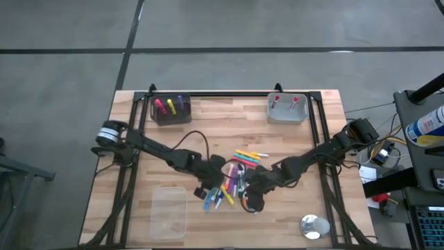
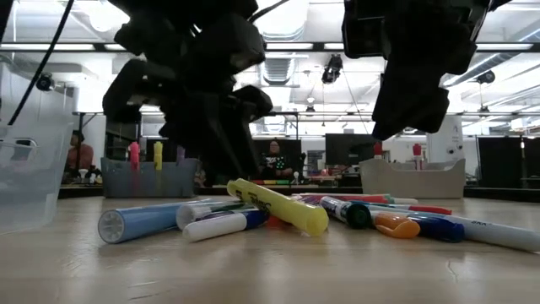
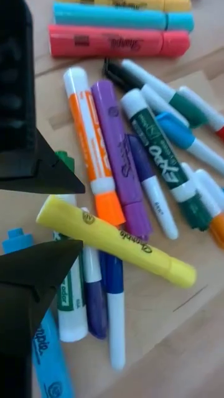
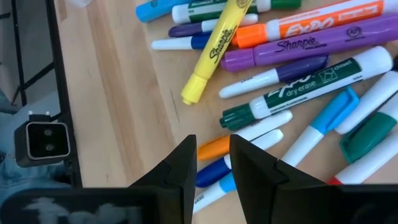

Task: Pick & Place Markers
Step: Put the yellow highlighter pen into the black bin

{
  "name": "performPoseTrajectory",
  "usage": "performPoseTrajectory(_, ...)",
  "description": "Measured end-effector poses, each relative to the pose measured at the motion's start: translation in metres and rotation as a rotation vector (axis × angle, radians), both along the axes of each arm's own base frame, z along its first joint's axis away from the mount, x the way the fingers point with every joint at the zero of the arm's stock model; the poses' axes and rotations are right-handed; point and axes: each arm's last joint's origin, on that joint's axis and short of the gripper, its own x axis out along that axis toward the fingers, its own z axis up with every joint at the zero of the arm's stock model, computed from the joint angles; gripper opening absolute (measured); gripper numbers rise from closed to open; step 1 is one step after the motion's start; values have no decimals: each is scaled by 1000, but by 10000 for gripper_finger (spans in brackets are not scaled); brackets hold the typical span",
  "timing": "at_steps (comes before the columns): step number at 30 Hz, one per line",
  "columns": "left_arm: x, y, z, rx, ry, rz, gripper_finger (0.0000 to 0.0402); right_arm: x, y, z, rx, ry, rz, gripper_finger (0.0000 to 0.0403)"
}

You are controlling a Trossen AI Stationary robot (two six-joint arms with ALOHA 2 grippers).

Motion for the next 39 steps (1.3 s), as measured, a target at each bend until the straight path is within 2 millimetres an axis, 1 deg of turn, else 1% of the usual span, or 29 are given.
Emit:
performPoseTrajectory(7,2,-3,-13,13,35,-6,122,0,0,0,-3,-2,-3,93)
performPoseTrajectory(13,3,-3,-15,11,37,-4,122,0,0,0,-3,-2,-3,93)
performPoseTrajectory(20,4,-4,-12,-6,36,-3,115,0,-1,0,-17,-8,-14,93)
performPoseTrajectory(28,4,-5,-12,-13,34,-4,57,0,-1,0,-23,-10,-16,93)
performPoseTrajectory(32,4,-5,-12,-25,37,10,56,0,-1,0,-23,-11,-16,93)
performPoseTrajectory(35,3,-5,-10,-39,43,29,64,0,-1,0,-23,-11,-16,93)
performPoseTrajectory(39,1,-4,2,-80,18,71,65,0,-1,1,-33,-18,-7,93)
